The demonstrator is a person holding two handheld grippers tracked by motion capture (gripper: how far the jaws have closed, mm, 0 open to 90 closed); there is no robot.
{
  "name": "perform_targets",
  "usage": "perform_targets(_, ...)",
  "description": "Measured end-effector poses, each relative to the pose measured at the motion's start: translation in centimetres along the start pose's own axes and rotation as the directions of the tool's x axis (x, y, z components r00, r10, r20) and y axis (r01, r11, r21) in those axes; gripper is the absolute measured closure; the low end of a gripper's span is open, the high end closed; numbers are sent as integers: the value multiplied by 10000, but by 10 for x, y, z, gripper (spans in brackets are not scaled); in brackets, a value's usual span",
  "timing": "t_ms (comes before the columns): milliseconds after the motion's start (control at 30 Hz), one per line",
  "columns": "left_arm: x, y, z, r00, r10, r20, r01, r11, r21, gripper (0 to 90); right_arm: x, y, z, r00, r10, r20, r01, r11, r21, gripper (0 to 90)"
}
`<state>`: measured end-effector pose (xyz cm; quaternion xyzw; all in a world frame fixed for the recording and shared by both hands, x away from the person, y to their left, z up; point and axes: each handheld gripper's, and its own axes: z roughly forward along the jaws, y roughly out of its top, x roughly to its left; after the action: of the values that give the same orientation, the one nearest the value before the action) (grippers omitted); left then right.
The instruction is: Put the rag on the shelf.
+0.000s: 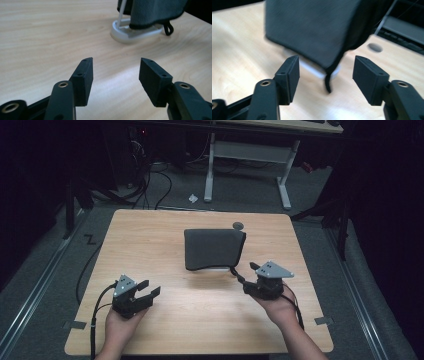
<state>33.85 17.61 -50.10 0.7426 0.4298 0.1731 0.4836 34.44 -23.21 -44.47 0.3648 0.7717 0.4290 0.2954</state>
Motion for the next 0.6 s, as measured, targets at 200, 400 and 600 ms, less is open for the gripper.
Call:
perform_targets(200,-14,-17,2,9993,212,292,-227,9985,499,420,29,-17,2,9990,16,-446,-2,9995,320,374)
perform_targets(400,-45,-26,11,9926,595,1056,-705,9921,1036,397,44,-42,8,9981,303,-532,-268,9975,661,353)
perform_targets(600,-61,-26,23,9829,1459,1119,-1619,9753,1503,383,44,-73,19,9993,157,-351,-96,9858,1677,363)
